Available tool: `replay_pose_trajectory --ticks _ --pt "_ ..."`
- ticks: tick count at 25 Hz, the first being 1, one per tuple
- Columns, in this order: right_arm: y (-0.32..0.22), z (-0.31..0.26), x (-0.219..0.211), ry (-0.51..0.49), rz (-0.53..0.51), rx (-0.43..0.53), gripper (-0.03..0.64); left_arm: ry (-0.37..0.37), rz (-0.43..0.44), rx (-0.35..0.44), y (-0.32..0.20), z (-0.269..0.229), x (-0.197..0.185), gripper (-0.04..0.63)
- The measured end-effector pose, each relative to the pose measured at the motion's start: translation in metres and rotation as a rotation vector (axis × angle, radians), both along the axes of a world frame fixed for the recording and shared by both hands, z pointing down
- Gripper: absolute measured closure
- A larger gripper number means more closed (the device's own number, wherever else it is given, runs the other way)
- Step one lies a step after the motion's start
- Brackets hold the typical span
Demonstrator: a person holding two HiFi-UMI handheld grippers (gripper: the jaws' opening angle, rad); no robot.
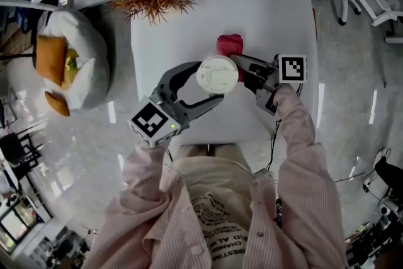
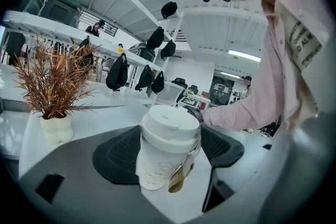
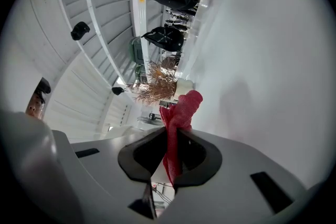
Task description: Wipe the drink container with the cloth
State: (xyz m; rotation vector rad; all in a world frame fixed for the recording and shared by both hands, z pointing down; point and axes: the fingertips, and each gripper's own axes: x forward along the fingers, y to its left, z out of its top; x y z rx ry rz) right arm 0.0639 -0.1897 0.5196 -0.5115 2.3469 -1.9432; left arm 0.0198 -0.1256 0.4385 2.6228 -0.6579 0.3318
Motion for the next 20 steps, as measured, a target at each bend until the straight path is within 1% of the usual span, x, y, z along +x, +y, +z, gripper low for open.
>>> replay_pose_trajectory --ticks 2,8,11,20 --pt "0.0 0.007 0.001 0.021 -0.005 -0.017 0.575 0.001 -0.001 0.001 0.0 0.0 0.0 0.238" --pt "0.002 0.02 -0.001 0.041 -0.009 -0.066 0.575 0.001 -0.002 -0.002 0.0 0.001 0.0 0.238" --pt "0.002 0.022 -0.003 0.037 -0.019 -0.062 0.575 0.0 -0.004 -0.003 0.0 0.001 0.0 0.238" --pt "0.005 0.035 -0.004 0.085 -0.02 -0.091 0.575 0.0 -0.008 -0.003 0.0 0.002 -0.001 0.238"
